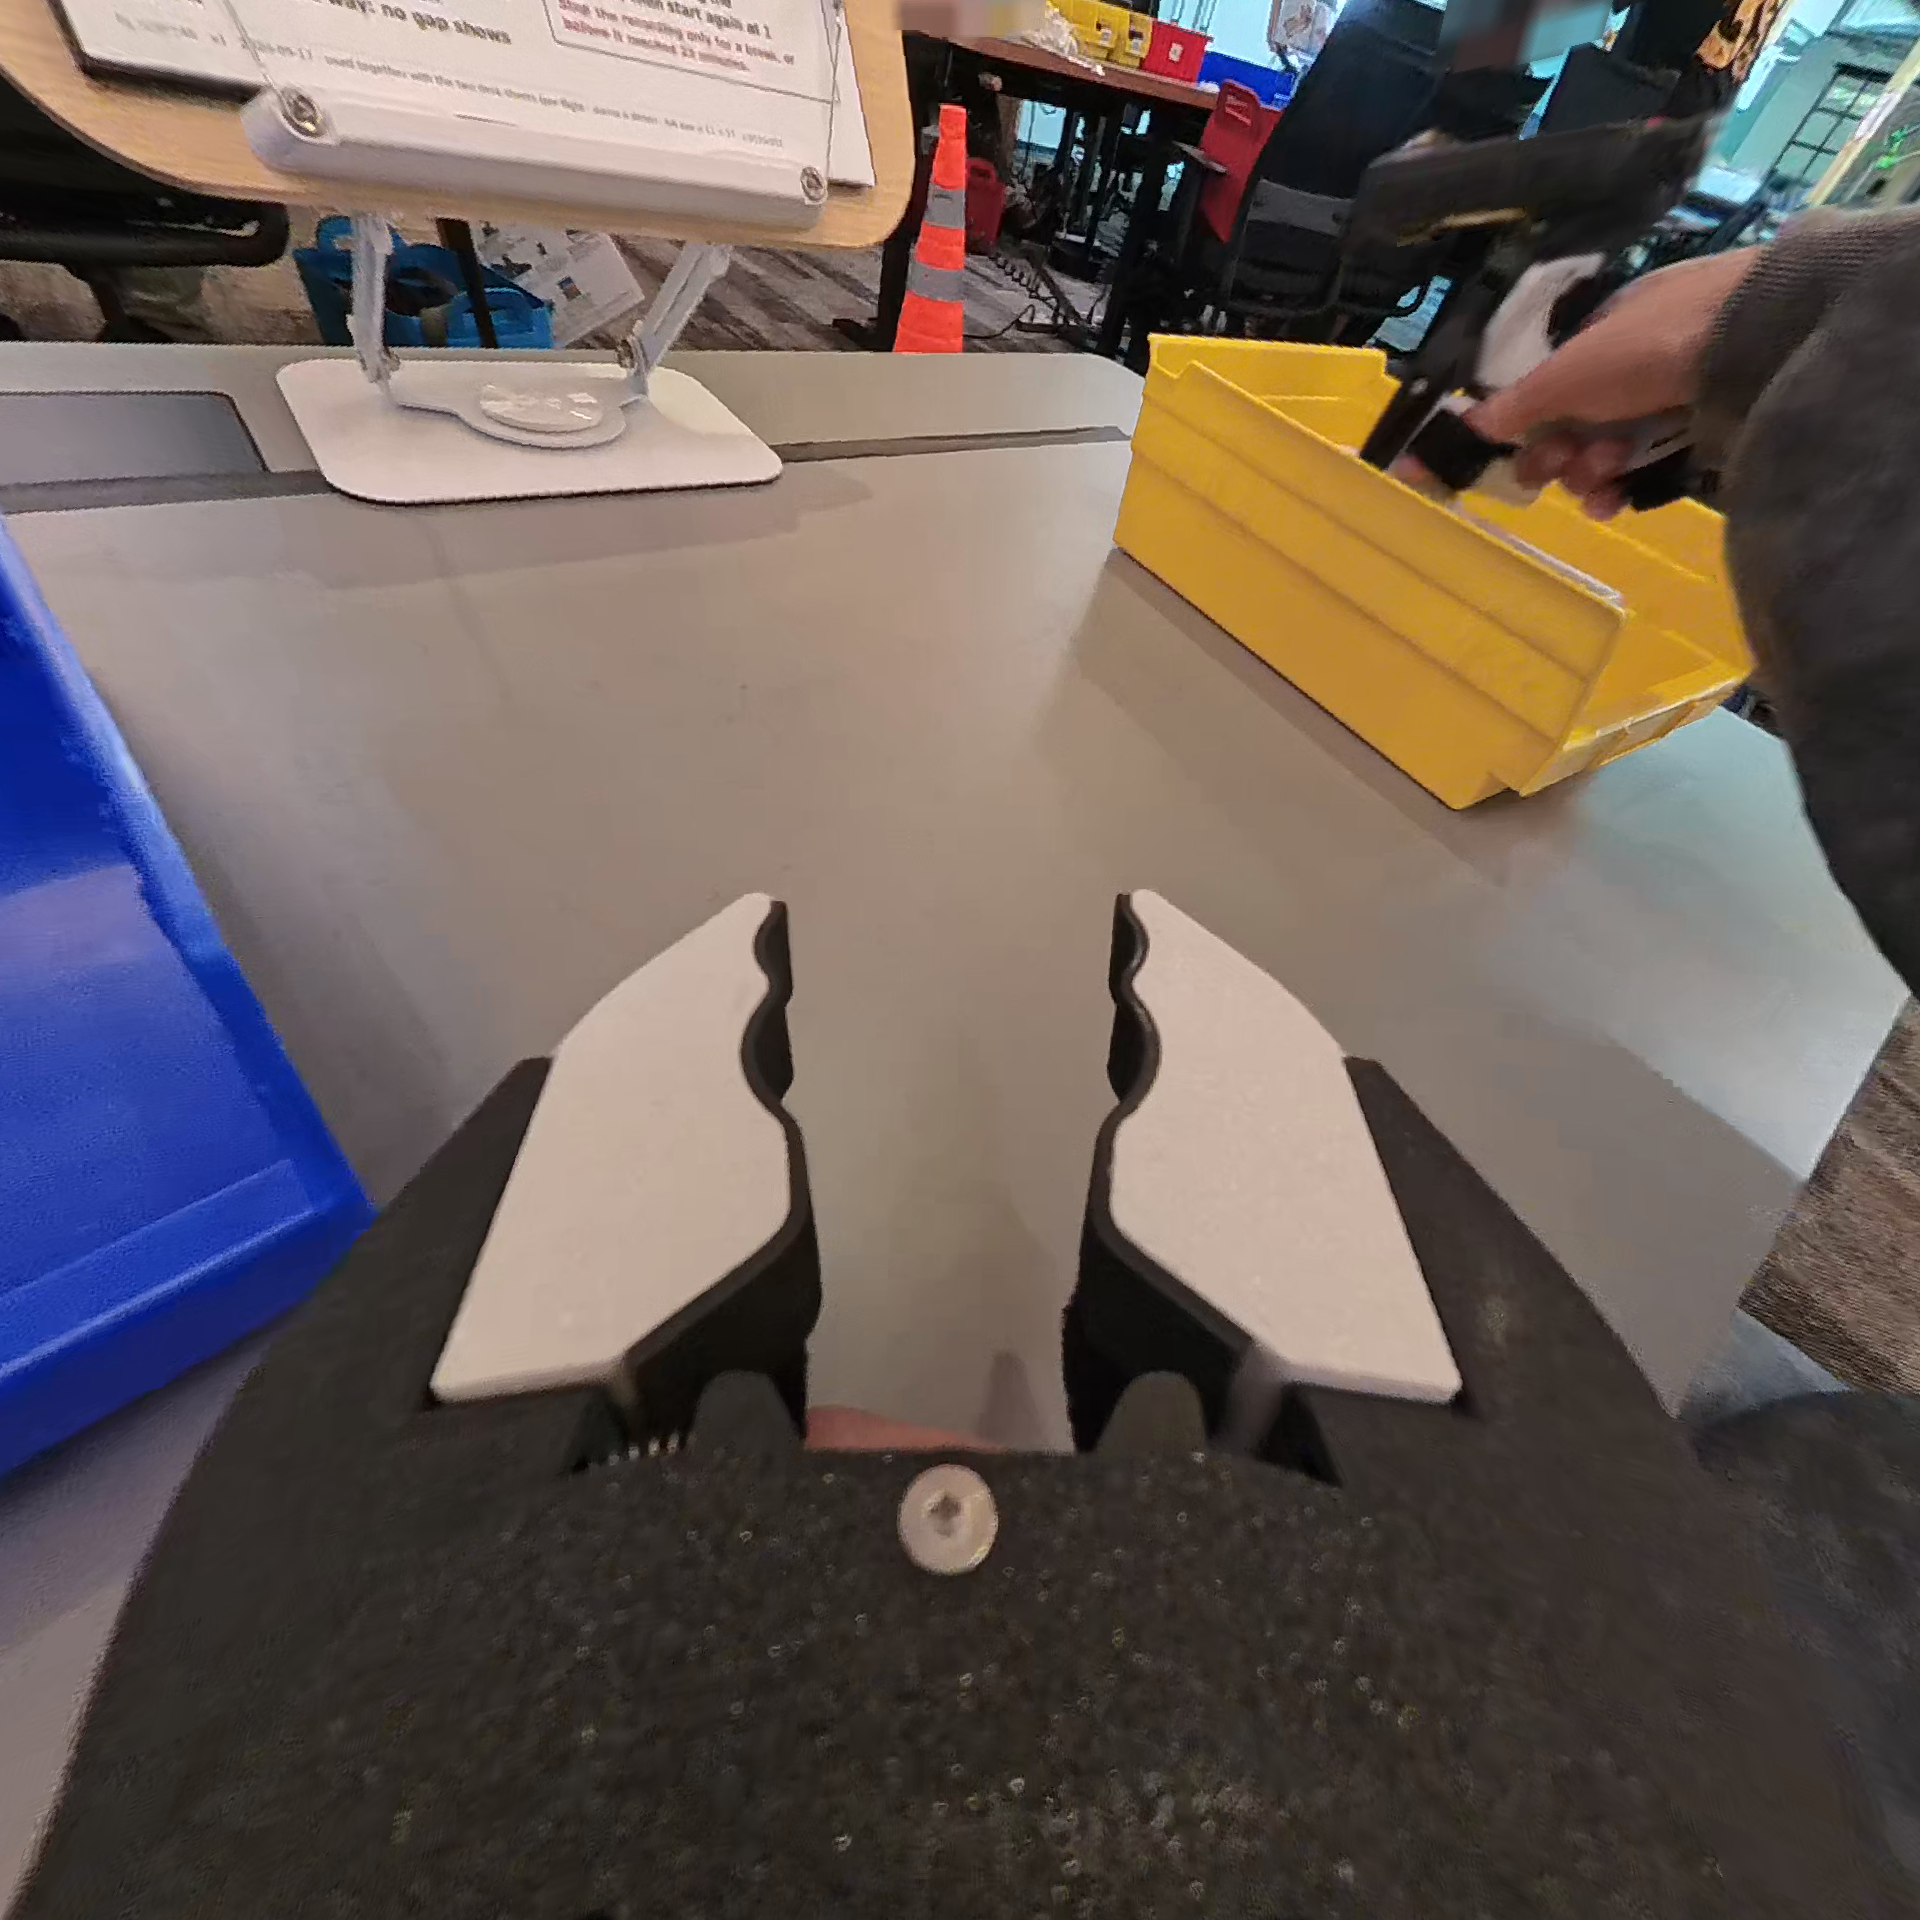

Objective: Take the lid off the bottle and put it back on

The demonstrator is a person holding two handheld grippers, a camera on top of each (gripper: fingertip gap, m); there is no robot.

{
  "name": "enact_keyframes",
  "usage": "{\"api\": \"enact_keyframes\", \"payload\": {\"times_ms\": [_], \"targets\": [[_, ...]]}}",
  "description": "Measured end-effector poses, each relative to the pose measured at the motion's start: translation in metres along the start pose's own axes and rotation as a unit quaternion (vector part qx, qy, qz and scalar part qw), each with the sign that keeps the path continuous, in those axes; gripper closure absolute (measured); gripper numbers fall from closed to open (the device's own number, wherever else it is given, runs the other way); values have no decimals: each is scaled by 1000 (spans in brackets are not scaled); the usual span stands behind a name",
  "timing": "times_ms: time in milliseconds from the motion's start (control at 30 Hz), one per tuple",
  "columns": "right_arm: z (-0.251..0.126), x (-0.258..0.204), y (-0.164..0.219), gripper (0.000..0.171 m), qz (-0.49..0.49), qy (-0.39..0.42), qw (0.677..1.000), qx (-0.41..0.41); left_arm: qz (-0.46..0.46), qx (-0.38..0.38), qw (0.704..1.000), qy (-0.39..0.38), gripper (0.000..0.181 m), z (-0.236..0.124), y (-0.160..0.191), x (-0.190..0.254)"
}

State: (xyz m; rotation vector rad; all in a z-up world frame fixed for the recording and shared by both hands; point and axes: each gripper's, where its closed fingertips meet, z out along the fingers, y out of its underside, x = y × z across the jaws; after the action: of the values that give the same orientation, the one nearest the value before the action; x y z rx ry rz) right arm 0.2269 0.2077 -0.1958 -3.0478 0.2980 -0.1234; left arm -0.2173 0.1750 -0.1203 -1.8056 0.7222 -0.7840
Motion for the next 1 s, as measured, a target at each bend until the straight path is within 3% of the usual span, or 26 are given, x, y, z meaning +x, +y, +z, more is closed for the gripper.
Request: {"api": "enact_keyframes", "payload": {"times_ms": [100,200,333,433,467,533,633,667,833,900,1000], "targets": [[-55,-5,-23,70,-23,-12,989,146,-5,13,1000,-18,121,-2,-4,-7],[-142,-27,-18,69,-54,-37,938,340,-19,21,999,-20,122,-3,-8,-9],[-232,-69,51,80,-77,-72,818,565,-28,41,998,-42,124,-8,-15,-14],[-256,-103,117,109,-95,-114,701,697,-3,58,993,-100,124,-15,-21,-26],[-249,-108,135,119,-94,-111,683,716,6,57,991,-122,124,-17,-21,-31],[-206,-113,160,114,-78,-96,698,705,19,45,987,-150,123,-17,-17,-39],[-116,-94,191,115,-9,-43,762,646,11,29,988,-149,123,-14,-12,-39],[-103,-92,196,115,1,-45,775,631,7,28,989,-148,123,-13,-12,-38],[-98,-65,189,115,5,-4,789,614,14,20,990,-142,124,-8,-9,-35],[-86,-62,188,111,22,-22,804,593,20,14,990,-139,124,-7,-8,-32],[-86,-65,189,115,38,-57,802,593,30,15,990,-140,124,-7,-8,-31]]}}
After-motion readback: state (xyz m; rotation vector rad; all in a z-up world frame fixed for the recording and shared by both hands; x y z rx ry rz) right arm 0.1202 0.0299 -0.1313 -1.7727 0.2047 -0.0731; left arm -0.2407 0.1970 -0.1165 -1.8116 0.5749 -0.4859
